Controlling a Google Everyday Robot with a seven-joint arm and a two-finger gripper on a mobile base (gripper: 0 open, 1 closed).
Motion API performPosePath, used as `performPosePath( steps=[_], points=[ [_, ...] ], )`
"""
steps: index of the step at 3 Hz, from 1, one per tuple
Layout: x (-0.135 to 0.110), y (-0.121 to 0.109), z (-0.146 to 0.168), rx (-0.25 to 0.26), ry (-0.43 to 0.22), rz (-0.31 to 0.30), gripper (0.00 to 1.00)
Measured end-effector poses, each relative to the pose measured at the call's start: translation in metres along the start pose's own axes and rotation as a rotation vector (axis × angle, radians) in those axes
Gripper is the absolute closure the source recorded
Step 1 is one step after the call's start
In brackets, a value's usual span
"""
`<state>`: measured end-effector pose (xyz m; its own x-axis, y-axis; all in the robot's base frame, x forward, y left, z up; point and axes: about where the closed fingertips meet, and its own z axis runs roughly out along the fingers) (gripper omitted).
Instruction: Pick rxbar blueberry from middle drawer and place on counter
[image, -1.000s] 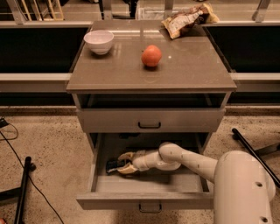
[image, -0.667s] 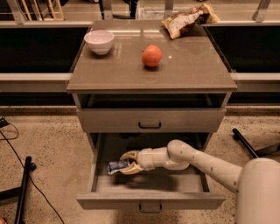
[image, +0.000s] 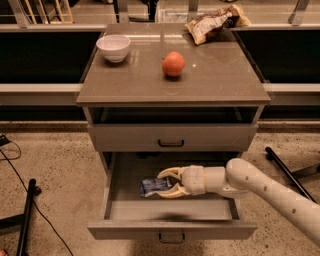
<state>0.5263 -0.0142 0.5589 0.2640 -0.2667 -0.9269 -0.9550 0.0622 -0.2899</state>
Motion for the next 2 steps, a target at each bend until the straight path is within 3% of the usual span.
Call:
performPosePath(
  steps=[2],
  points=[
    [-0.137, -0.076, -0.1, 0.028, 0.1, -0.112, 1.0]
  ],
)
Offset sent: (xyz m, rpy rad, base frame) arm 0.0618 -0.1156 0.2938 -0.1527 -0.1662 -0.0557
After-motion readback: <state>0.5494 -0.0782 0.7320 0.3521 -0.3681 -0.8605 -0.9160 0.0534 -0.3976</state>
